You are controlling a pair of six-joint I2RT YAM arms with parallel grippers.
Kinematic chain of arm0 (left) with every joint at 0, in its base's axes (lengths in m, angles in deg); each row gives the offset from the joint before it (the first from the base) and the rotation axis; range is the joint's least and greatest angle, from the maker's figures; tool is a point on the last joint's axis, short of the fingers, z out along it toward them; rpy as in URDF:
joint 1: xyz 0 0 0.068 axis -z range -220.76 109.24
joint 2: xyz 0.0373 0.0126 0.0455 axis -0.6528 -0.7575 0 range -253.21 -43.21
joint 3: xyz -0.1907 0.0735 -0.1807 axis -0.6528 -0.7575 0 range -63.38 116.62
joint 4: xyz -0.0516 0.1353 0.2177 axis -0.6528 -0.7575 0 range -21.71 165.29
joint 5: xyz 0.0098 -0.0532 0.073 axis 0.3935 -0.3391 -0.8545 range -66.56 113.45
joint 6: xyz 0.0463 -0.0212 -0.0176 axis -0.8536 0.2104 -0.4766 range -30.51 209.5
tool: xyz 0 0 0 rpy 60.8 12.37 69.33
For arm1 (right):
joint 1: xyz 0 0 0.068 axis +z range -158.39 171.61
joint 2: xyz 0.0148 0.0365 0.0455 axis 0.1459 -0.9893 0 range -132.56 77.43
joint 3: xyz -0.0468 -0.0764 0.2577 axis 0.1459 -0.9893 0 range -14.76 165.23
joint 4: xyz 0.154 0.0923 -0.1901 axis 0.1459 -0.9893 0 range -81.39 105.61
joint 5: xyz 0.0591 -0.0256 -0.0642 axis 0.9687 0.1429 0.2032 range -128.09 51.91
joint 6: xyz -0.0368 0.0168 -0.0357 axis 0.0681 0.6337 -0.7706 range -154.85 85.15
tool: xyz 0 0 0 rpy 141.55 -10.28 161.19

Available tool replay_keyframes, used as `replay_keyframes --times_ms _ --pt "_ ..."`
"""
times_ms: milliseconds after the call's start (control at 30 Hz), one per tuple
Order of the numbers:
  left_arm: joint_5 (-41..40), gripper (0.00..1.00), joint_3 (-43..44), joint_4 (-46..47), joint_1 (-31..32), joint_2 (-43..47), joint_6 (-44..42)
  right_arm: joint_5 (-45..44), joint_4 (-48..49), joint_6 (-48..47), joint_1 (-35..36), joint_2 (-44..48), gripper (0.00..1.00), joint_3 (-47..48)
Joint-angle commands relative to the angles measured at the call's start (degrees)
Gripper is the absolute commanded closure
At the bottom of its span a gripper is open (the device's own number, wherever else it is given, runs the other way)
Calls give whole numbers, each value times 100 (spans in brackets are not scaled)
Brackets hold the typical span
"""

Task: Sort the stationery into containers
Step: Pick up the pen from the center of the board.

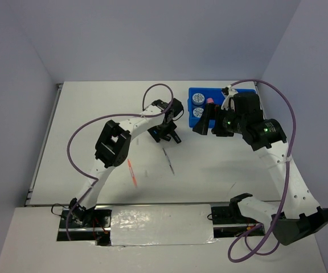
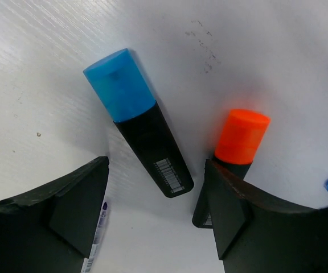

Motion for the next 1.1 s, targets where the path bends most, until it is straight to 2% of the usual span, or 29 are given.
replay_keyframes --times_ms 0,67,100,300,433,500,533,567,600,633,733,867,933,967,1067 --pt "-170 21 313 -365 -6 -195 159 139 48 -87 67 54 0 74" --pt "-187 27 419 -593 -6 -310 167 210 48 -78 94 28 0 135" --pt "-179 35 480 -638 -6 -362 124 227 66 -78 94 10 0 144" --pt "-196 37 263 -823 -50 -416 18 350 127 -60 103 19 0 188" --pt "-223 60 -265 -586 -129 -223 -280 429 163 -69 111 19 0 180" --pt "-82 65 -590 -324 -217 -161 -754 543 259 -52 94 28 0 83" --pt "22 78 -757 243 -261 -21 -1025 709 285 -34 94 36 0 57" --pt "354 85 -1176 649 -305 84 -1550 815 338 1 85 45 0 -39" --pt "558 95 -1398 1019 -427 294 -1773 912 460 36 68 63 0 -110" --pt "768 99 -1583 1745 -498 401 -2027 1026 531 89 59 124 0 -163" --pt "1008 100 -1944 2347 -648 875 -2731 1185 891 352 -160 273 0 -461" --pt "1191 100 -2102 3025 -648 1683 -4239 1370 1426 678 -398 335 0 -822" --pt "1849 100 -2592 3733 -648 2342 -4961 1283 1682 922 -433 370 0 -971" --pt "2443 100 -2804 3999 -648 2814 -5165 1282 1970 1046 -451 353 0 -1007" --pt "3439 100 -3552 4695 -604 3626 -5667 1344 2543 1573 -451 248 0 -1051"
